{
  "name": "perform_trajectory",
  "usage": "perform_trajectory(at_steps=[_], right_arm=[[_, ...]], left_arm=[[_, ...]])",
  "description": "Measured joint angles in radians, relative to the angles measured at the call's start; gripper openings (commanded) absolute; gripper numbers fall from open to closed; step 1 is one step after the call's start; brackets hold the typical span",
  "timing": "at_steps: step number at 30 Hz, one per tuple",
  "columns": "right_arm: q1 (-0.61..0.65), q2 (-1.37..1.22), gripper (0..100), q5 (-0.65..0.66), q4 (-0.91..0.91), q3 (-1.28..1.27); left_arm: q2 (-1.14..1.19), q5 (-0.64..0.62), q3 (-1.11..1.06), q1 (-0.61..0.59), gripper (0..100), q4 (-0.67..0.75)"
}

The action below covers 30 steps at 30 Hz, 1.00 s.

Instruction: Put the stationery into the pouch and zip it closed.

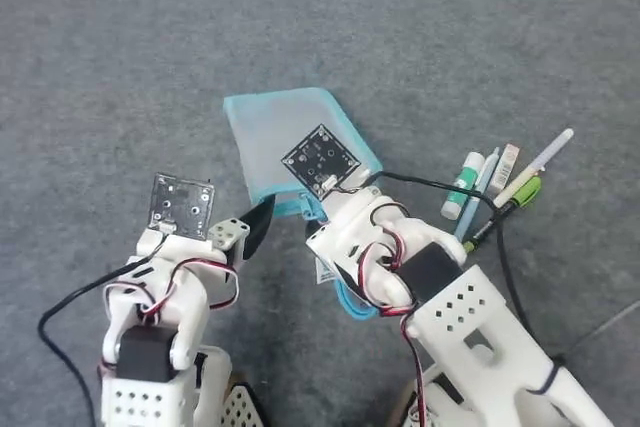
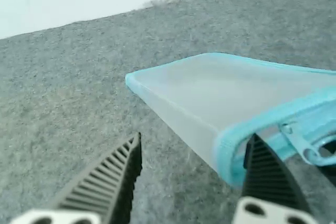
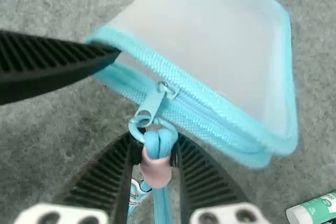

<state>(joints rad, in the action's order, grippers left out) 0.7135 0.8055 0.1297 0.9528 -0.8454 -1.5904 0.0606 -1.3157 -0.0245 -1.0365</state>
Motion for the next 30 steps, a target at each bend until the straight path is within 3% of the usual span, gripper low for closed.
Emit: perform_trajectory(at_steps=[5,12,19,24,30], right_arm=[[0.003,0.000,0.6,0.000,0.000,0.000],[0.014,0.091,0.6,0.014,0.072,0.005],[0.078,0.160,0.6,0.038,0.107,0.003],[0.068,0.163,0.6,0.064,0.107,-0.021],[-0.040,0.155,0.6,0.101,0.104,-0.034]], left_arm=[[0.000,0.000,-0.005,-0.014,30,0.003],[0.000,0.000,-0.100,-0.014,28,0.112],[-0.008,-0.005,-0.178,-0.012,1,0.222],[-0.002,-0.002,-0.222,-0.011,1,0.278],[-0.002,-0.041,-0.226,-0.009,1,0.278]])
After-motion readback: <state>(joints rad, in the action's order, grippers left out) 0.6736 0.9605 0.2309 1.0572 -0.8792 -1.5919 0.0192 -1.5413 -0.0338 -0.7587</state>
